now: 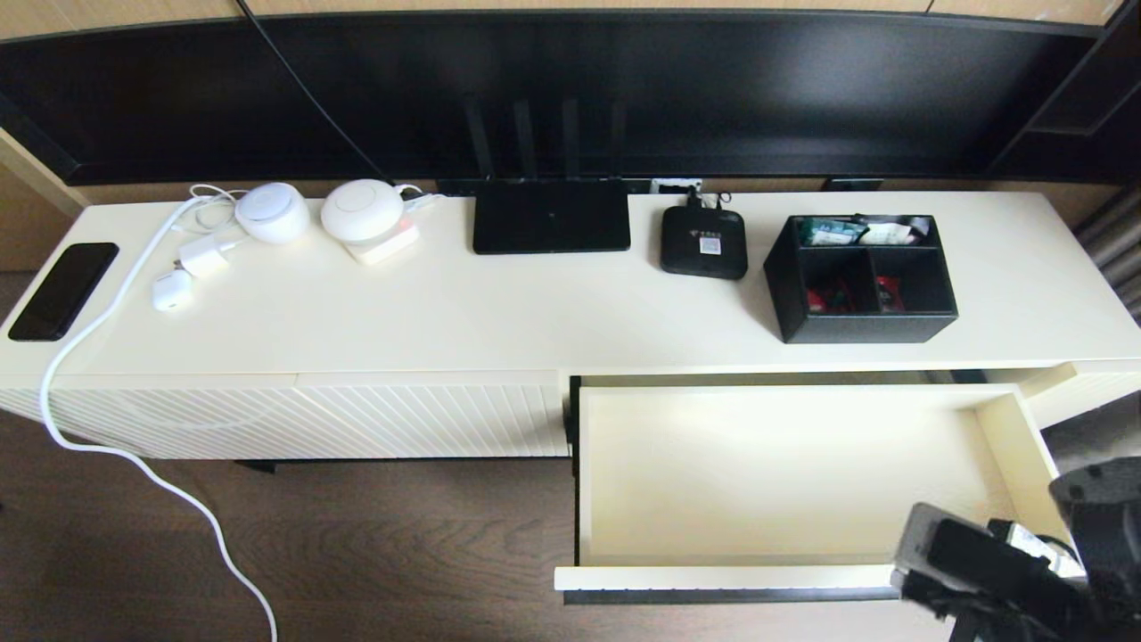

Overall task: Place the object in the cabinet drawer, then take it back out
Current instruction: Close the drawer

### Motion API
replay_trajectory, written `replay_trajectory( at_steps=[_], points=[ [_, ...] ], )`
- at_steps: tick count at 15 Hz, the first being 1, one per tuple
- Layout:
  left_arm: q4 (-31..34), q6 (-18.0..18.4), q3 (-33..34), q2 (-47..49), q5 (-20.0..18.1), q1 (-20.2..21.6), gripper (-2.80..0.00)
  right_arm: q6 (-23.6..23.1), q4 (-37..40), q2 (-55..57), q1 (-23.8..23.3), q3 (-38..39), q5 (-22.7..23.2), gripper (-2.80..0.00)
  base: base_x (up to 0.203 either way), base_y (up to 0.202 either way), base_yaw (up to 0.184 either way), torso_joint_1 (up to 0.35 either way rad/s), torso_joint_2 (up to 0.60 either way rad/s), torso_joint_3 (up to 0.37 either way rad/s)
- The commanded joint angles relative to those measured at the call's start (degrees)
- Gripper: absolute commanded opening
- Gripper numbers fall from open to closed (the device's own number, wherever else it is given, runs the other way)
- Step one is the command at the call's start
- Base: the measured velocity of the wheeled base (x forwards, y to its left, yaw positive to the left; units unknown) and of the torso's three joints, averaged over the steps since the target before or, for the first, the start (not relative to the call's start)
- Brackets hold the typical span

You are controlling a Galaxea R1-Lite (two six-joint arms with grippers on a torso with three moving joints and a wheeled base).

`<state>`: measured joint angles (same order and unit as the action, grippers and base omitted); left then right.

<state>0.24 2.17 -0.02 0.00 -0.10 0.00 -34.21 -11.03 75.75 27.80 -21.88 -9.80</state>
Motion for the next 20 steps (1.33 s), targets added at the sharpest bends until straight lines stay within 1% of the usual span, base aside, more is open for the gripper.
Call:
replay_trajectory(
  at_steps=[1, 6, 10, 12, 13, 14, 15, 16, 20],
  points=[
    [0.0, 0.0, 0.0, 0.0, 0.0, 0.0, -2.8, -0.4, -1.3, 3.2, 3.3, 3.2, 0.0, -2.8, 0.0, 0.0, 0.0, 0.0, 0.0, 0.0],
    [0.0, 0.0, -0.1, 0.0, 0.0, 0.0, -2.8, -0.4, -4.4, 9.1, 3.7, 4.7, 0.0, -2.8, 0.0, 0.0, 0.0, 0.0, 0.0, 0.0],
    [0.0, 0.0, 0.0, 0.0, 0.0, 0.0, -2.8, -0.4, -11.0, 16.2, 3.1, 5.2, -0.5, -2.8, 0.0, 0.0, 0.0, 0.0, 0.0, 0.0],
    [0.0, 0.0, -0.1, 0.0, 0.0, 0.0, -2.8, -0.4, -16.6, 20.6, 2.6, 5.5, -2.4, -2.8, 0.0, 0.0, 0.0, 0.0, 0.0, 0.0],
    [0.0, 0.0, 0.0, 0.0, 0.0, 0.0, -2.8, -0.6, -20.2, 23.5, 2.4, 5.6, -4.9, -2.8, 0.0, 0.0, 0.0, 0.0, 0.0, 0.0],
    [0.0, 0.0, 0.0, 0.0, 0.0, 0.0, -2.8, -1.3, -24.5, 25.8, 2.3, 5.7, -7.4, -2.8, 0.0, 0.0, 0.0, 0.0, 0.0, 0.0],
    [0.0, 0.0, -0.1, 0.0, 0.0, 0.0, -2.8, -2.2, -28.6, 27.7, 1.9, 5.7, -9.0, -2.8, 0.0, 0.0, 0.0, 0.0, 0.0, 0.0],
    [0.0, 0.0, -0.1, 0.0, 0.0, 0.0, -2.8, -3.3, -31.3, 28.5, 1.5, 5.5, -9.6, -2.8, 0.0, 0.0, 0.0, 0.0, 0.0, 0.0],
    [0.0, 0.0, 0.0, 0.0, 0.0, 0.0, -2.8, -7.0, -32.0, 25.4, -1.4, 1.8, -9.8, -2.8, 0.0, 0.0, 0.0, 0.0, 0.0, 0.0]
  ],
)
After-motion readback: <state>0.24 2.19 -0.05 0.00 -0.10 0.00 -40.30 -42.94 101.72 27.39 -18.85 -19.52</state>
